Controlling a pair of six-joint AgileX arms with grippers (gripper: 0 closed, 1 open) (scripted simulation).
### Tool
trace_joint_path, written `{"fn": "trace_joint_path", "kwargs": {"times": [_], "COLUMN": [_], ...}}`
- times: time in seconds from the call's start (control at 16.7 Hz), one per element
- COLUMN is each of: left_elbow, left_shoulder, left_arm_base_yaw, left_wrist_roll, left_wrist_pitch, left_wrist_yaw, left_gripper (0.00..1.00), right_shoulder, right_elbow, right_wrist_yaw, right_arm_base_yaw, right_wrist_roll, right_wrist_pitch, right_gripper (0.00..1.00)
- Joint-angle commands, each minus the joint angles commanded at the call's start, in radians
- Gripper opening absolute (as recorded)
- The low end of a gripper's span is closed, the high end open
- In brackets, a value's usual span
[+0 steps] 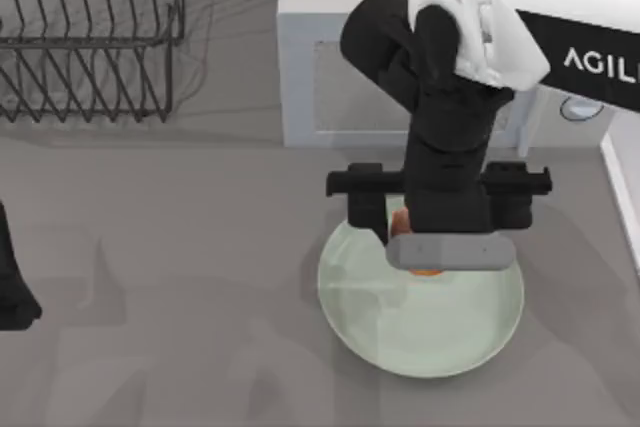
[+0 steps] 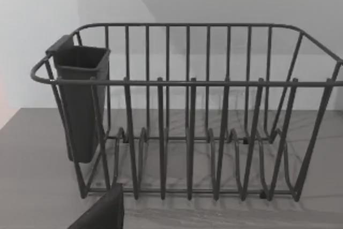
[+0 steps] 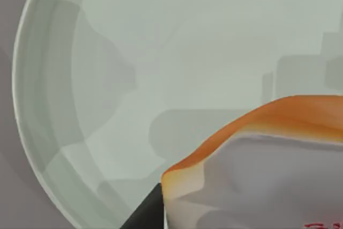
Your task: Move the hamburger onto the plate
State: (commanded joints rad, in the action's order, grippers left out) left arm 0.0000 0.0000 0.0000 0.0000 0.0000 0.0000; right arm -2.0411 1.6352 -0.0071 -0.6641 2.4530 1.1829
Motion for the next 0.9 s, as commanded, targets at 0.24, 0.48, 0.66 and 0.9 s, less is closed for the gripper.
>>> {"fn": "trace_joint_path", "kwargs": {"times": [0.24, 0.48, 0.66, 0.9], "left_elbow": [0.000, 0.000, 0.000, 0.000], "left_shoulder": [0.000, 0.000, 0.000, 0.000], "left_arm_base_yaw": [0.000, 0.000, 0.000, 0.000], "left_wrist_roll": [0.000, 0.000, 0.000, 0.000], "left_wrist_pitch": [0.000, 0.000, 0.000, 0.000], "left_wrist_yaw": [0.000, 0.000, 0.000, 0.000], "left_gripper": [1.00, 1.00, 1.00, 1.00], "right_shoulder": [-0.008, -0.037, -0.039, -0.039], "right_elbow": [-0.035, -0.116, -0.124, -0.124], "right_wrist_yaw": [0.000, 0.000, 0.000, 0.000], "right_arm_base_yaw": [-0.002, -0.001, -0.001, -0.001], "right_wrist_roll": [0.003, -0.001, -0.002, -0.002], "right_wrist_pitch": [-0.040, -0.155, -0.164, -0.164], "right_gripper": [0.00, 0.00, 0.00, 0.23]}}
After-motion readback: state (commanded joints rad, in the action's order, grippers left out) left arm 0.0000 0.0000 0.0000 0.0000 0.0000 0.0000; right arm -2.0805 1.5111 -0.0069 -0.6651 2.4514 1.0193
